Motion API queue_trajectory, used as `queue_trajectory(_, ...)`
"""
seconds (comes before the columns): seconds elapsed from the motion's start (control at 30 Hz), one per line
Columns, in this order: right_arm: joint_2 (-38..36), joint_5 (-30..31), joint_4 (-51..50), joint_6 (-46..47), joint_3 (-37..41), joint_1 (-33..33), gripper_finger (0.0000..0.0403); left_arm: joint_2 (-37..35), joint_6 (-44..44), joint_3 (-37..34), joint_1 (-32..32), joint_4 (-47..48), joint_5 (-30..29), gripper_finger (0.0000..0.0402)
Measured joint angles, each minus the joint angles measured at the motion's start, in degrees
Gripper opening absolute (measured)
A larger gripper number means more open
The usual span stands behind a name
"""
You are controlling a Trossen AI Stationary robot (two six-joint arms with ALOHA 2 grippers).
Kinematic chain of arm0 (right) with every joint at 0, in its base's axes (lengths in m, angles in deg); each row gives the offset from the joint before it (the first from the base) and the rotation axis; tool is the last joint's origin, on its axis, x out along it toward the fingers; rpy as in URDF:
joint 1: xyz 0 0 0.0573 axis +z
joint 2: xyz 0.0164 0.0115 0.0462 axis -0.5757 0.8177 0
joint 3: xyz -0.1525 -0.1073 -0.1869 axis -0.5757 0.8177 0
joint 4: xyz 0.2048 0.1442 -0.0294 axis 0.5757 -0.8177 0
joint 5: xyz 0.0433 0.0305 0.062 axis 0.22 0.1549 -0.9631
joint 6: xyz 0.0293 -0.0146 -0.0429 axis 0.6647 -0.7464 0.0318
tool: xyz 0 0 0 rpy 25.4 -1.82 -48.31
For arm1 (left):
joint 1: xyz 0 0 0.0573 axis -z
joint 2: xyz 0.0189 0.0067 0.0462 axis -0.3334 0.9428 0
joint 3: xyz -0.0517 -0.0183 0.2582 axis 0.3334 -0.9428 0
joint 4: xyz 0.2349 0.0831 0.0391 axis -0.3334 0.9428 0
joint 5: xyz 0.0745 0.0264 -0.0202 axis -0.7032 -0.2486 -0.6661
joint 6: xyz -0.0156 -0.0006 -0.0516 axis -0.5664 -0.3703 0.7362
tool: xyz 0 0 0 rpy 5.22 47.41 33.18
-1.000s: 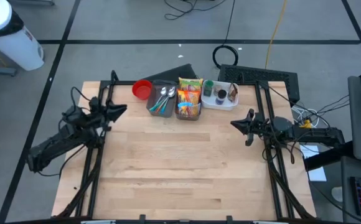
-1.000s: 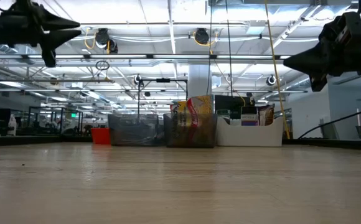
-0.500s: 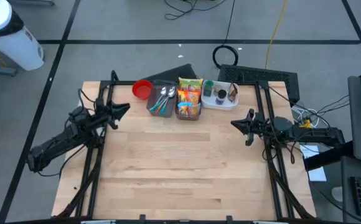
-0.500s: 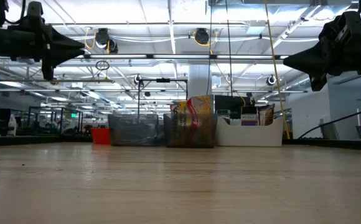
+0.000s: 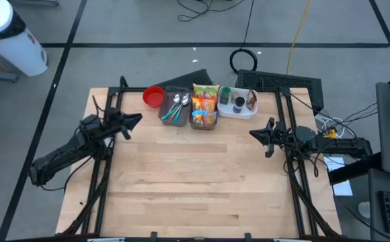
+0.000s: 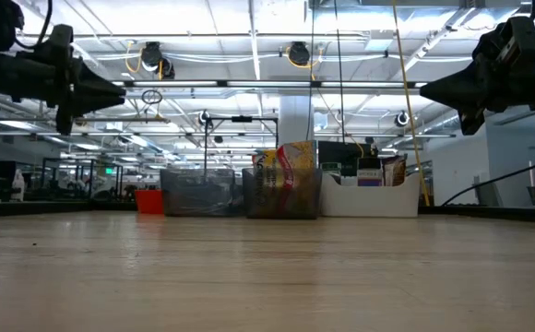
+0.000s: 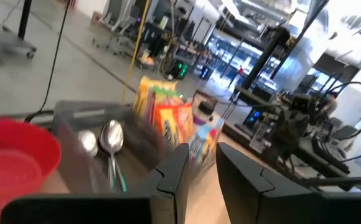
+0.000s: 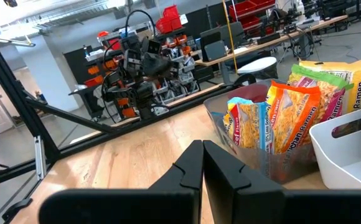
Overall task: Pick & Place Food Item
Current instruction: Return to Home Position
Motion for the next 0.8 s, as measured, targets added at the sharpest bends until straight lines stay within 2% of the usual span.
queue_trajectory(0.23, 0.04, -0.02, 0.04, 0.02, 0.01, -0.02, 0.0004, 0.61, 4.25, -3.14, 0.17, -1.88, 3.18, 0.0085)
queue_trajectory(0.43, 0.04, -0.02, 0.02, 0.02, 0.01, -0.02, 0.0004, 1.79, 5.04, -3.19, 0.36, -1.44, 2.88, 0.0085)
queue_trajectory(0.8, 0.04, -0.02, 0.02, 0.02, 0.01, -0.02, 0.0004, 1.97, 1.79, -3.19, 0.36, -1.46, 2.98, 0.0085)
